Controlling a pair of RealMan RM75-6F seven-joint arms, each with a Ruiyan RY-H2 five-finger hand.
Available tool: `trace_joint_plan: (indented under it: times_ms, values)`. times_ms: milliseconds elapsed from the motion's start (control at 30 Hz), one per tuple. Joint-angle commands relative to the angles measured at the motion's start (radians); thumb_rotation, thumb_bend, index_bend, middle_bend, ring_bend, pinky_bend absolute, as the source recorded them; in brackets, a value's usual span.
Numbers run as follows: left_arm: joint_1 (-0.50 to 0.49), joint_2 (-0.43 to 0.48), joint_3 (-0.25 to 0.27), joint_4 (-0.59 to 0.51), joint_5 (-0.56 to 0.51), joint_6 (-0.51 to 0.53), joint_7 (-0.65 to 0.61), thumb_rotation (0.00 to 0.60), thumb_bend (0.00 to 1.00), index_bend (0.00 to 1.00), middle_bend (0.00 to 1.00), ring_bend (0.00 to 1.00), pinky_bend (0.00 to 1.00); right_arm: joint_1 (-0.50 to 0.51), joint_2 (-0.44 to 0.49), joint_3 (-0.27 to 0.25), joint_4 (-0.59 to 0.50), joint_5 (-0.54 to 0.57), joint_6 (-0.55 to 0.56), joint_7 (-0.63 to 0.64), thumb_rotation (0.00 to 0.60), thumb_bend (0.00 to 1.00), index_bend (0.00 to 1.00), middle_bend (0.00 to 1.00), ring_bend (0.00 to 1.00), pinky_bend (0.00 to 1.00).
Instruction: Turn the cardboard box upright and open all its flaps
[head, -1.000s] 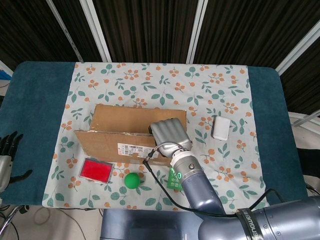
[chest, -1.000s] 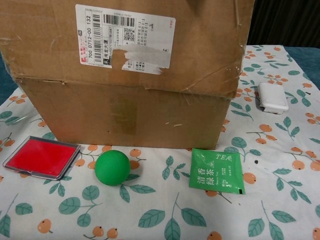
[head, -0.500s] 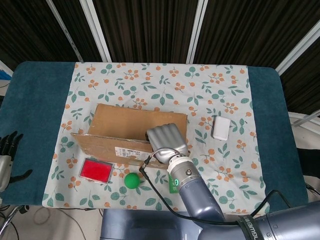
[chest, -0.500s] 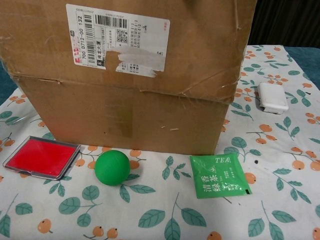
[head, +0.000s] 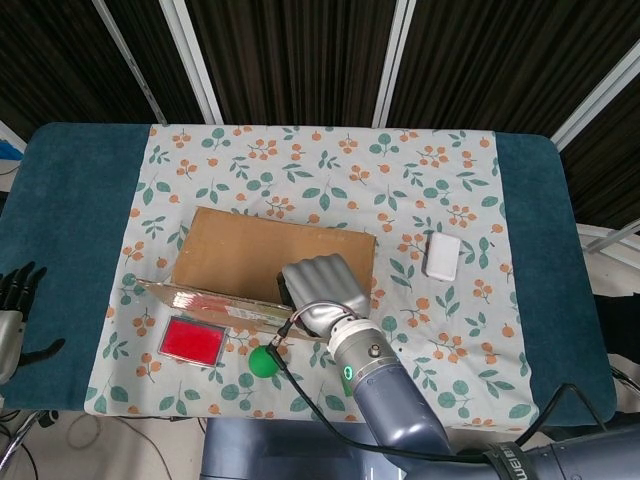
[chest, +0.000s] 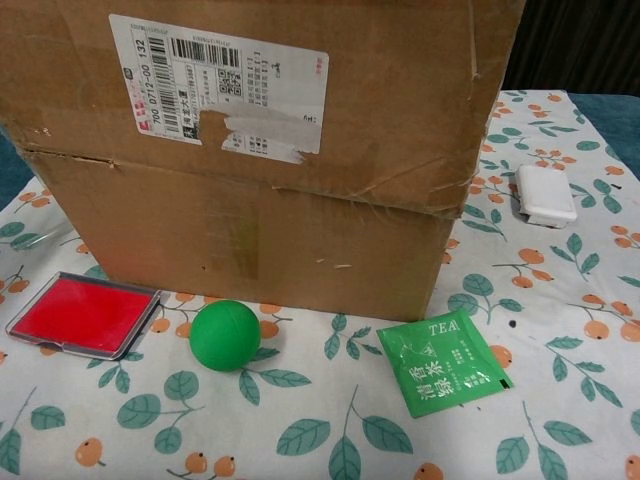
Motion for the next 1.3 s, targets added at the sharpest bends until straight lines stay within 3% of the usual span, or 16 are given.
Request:
trace_joint_plan:
  times_ms: [33,567,867,1033,1200,1300]
  values:
    - [0.0,0.0,0.0,0.0,0.0,0.001,0.0,0.6,0.09,0.0,0.0,0.0,0.0,0.002,0.014,0.011,0.0,0.031,-0.017,0.002,0.6,1.0,0.53,0.58,0.53,0.39]
    - [0.0,-0.001,-0.002,0.002,0.0,0.003,-0.002,0.6,0.09,0.0,0.0,0.0,0.0,-0.002,0.091,0.067,0.0,0.247,-0.186,-0.041,0.6,1.0,0.53,0.58,0.53,0.39]
    - [0.001,0.0,-0.002,0.003,-0.002,0.003,-0.004,0.6,0.09,0.0,0.0,0.0,0.0,-0.006,0.091,0.029,0.0,0.203,-0.188,-0.045,0.6,1.0,0.53,0.54,0.51,0.38]
    - [0.001,0.0,-0.002,0.001,-0.005,0.001,0.002,0.6,0.09,0.0,0.0,0.0,0.0,-0.045,0.081,-0.048,0.0,0.058,-0.159,-0.04,0.6,0.97,0.48,0.43,0.4,0.33]
    - [0.0,-0.002,0.0,-0.002,-0.008,-0.003,0.014,0.6,0.09,0.0,0.0,0.0,0.0,-0.13,0.065,-0.178,0.0,-0.204,-0.096,-0.029,0.6,0.68,0.35,0.31,0.32,0.29]
    - [0.0,-0.005,-0.001,-0.002,-0.016,-0.005,0.025,0.6,0.09,0.0,0.0,0.0,0.0,-0.251,0.047,-0.303,0.0,-0.475,-0.022,0.016,0.6,0.48,0.24,0.2,0.22,0.26]
